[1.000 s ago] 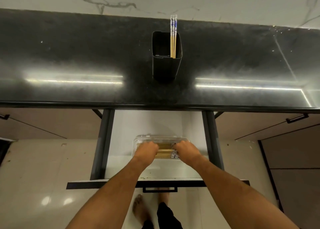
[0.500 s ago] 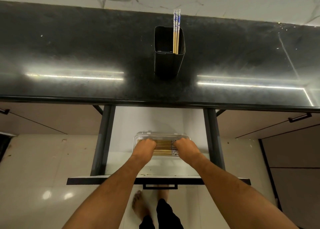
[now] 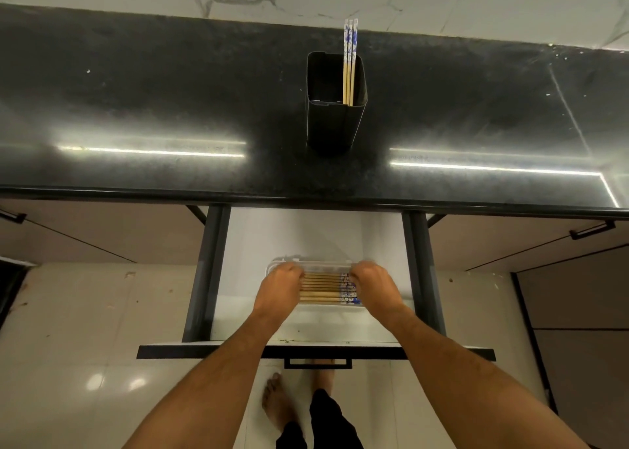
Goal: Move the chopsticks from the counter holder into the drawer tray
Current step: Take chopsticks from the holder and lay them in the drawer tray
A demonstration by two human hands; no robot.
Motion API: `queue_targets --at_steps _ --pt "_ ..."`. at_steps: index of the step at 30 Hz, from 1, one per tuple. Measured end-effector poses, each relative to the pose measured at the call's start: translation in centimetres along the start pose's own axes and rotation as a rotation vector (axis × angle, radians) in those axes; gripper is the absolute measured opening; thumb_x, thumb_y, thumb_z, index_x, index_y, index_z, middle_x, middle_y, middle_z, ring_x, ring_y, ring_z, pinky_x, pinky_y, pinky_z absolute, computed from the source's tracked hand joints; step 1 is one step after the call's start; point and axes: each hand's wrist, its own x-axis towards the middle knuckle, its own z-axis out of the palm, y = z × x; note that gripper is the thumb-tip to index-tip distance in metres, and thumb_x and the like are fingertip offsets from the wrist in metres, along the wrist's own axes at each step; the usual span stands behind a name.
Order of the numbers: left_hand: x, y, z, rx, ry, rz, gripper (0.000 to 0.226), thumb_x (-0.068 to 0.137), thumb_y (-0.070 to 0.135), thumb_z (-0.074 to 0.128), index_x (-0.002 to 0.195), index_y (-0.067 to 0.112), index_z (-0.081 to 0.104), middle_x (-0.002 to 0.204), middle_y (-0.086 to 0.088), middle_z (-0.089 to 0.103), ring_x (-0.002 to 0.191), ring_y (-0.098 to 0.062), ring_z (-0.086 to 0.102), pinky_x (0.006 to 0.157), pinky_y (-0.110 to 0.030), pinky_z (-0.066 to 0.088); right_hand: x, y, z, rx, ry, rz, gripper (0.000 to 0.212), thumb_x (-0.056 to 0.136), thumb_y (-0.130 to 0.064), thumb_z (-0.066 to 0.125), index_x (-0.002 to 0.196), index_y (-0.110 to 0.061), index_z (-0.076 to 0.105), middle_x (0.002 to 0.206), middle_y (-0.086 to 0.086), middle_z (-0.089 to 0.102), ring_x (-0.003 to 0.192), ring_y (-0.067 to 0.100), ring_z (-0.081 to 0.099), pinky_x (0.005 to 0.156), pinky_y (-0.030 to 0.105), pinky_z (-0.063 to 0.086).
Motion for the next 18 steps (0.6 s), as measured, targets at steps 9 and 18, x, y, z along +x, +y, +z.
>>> queue_targets --at_steps 9,18 --pt "-0.5 -0.8 -1.3 -0.36 0.386 -0.502 0.021 0.104 0.017 0.055 0.116 0.008 0.069 0.112 -0.009 0.071 0.098 -0.021 0.066 0.084 -0.036 0.06 -0.6 1.5 -2.0 0.532 0.347 0.712 0.03 0.105 -0.025 0.053 0.106 -0.001 0.071 0.085 0.006 0.066 0.082 0.022 0.065 0.082 0.042 0.06" --pt "-0.3 -1.0 -0.5 -0.595 0.079 -0.999 0.037 0.108 0.031 0.038 0.102 0.004 0.063 0.102 -0.017 0.066 0.097 -0.035 0.066 0.088 -0.047 0.058 -0.5 -0.3 -0.8 0.858 0.087 0.969 0.042 0.108 -0.041 0.034 0.118 -0.007 0.058 0.108 0.018 0.069 0.096 0.033 0.069 0.084 0.049 0.061"
